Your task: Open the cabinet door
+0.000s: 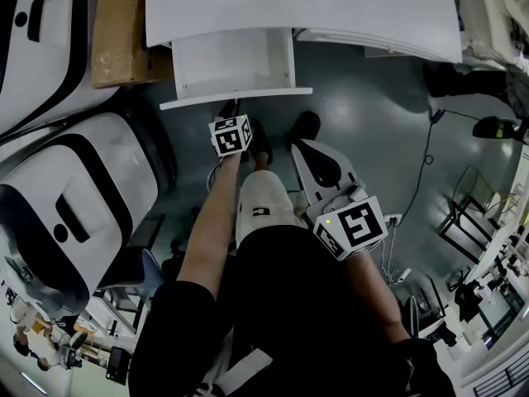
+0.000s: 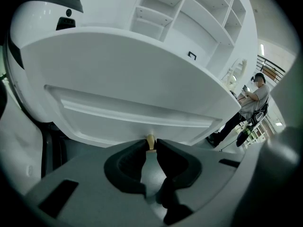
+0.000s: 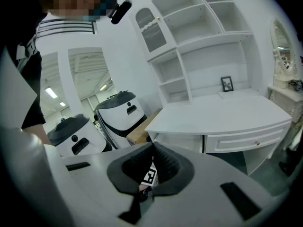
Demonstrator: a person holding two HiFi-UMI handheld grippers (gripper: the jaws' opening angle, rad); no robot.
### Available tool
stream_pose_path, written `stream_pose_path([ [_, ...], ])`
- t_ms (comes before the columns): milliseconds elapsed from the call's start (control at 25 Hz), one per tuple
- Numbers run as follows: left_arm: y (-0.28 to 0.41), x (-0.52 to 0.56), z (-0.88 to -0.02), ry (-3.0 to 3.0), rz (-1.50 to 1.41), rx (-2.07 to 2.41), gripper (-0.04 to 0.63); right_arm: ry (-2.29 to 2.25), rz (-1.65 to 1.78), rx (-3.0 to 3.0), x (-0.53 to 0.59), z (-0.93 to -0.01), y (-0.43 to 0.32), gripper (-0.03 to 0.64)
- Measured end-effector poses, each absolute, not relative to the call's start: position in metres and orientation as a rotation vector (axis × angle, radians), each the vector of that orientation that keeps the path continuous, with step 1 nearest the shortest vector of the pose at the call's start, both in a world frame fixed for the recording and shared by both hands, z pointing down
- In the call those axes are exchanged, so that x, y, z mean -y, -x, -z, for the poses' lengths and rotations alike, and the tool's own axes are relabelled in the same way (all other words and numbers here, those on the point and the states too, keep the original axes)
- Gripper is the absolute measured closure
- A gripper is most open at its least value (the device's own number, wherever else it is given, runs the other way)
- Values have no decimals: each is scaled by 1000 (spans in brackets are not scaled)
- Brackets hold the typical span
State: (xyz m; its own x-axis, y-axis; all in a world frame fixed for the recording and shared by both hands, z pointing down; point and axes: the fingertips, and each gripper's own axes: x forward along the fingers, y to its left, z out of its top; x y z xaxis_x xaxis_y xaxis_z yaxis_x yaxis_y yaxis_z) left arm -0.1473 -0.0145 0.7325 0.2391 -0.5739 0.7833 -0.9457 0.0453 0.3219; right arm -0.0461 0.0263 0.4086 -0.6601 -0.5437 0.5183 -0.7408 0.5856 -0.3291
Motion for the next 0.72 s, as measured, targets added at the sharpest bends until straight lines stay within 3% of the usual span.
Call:
stream_pose_path([
  [720,141,-15,-732,-1623,-529,1438,511,-1027,-740,2459,-38,-407,50,601],
])
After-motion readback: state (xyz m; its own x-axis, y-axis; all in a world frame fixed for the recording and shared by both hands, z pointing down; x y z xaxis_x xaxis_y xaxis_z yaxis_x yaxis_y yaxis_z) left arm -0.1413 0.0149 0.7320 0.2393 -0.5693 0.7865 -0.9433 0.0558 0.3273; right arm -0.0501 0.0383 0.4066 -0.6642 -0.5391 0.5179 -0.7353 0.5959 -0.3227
